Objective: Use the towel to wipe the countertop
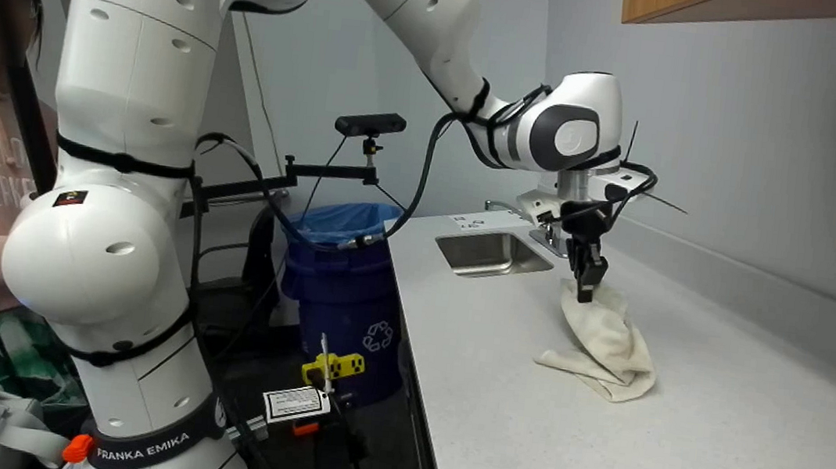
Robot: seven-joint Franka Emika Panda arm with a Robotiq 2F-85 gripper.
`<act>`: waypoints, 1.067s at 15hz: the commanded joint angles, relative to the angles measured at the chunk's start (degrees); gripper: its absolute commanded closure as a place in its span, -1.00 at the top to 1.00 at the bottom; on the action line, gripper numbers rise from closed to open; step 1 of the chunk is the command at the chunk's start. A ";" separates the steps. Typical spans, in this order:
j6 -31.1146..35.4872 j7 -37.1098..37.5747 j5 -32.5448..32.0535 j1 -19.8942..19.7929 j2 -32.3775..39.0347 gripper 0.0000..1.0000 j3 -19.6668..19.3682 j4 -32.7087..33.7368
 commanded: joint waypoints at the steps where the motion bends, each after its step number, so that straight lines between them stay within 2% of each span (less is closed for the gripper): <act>1: 1.38 -0.15 -3.53 -0.35 -5.92 -0.71 0.06 -5.41; 2: 1.49 -0.17 -4.10 -0.57 -6.73 -0.39 0.11 -6.13; 11: 2.97 -0.70 -5.33 -2.77 -12.59 0.95 0.88 -13.11; 16: 3.94 -0.43 -6.23 -3.72 -17.19 1.00 0.86 -19.95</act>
